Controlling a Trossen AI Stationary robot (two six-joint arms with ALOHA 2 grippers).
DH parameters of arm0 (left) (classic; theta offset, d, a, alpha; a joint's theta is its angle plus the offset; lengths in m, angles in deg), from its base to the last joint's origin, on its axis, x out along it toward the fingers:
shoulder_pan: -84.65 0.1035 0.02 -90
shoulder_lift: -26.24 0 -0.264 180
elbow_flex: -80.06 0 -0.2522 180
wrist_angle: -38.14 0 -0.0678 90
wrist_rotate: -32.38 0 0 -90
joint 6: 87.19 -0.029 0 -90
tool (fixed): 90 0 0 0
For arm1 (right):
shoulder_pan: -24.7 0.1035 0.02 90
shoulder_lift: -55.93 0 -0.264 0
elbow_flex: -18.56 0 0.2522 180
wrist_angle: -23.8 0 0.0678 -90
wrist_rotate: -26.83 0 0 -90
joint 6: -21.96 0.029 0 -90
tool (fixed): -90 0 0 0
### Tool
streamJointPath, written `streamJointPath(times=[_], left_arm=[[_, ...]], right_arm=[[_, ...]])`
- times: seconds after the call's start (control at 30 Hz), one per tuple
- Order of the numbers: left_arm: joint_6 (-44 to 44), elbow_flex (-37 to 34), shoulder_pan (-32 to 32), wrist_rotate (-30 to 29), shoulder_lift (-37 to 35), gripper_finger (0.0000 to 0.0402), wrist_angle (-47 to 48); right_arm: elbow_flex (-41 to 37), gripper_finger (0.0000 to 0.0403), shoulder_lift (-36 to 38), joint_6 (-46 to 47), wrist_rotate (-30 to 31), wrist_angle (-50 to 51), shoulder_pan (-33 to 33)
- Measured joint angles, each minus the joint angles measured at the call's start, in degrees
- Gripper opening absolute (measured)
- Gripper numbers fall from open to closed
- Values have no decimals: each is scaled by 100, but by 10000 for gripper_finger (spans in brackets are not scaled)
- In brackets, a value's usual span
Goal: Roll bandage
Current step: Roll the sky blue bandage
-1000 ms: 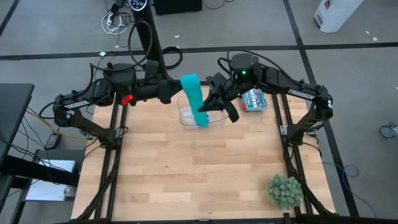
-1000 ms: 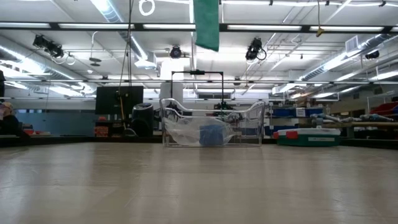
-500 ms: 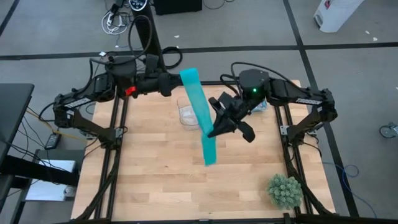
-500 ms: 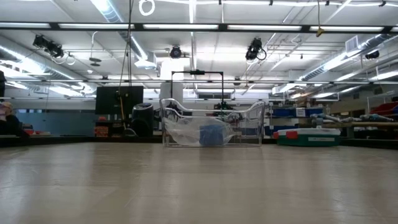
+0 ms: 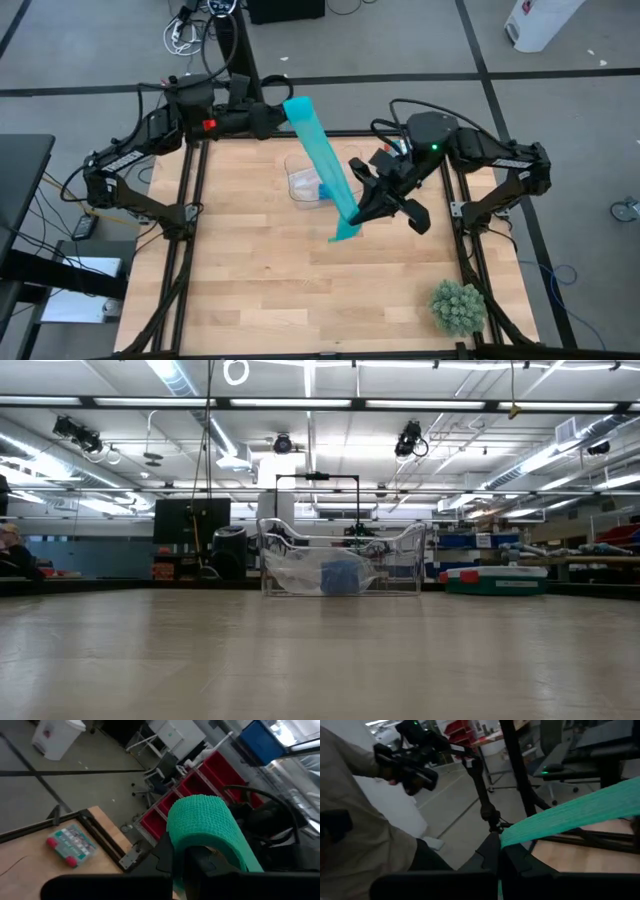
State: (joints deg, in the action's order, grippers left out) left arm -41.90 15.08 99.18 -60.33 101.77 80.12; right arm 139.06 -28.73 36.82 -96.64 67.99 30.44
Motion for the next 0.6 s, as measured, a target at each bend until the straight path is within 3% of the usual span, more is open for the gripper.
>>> streamJointPath(times=[0.37, 0.6], left_arm=[[146, 0, -131, 103, 23, 21, -370], [124, 0, -388, -4, 19, 21, -526]], right_arm=[[2, 0, -104, -674, 415, 282, -204], [-2, 0, -342, -1036, 236, 539, -737]])
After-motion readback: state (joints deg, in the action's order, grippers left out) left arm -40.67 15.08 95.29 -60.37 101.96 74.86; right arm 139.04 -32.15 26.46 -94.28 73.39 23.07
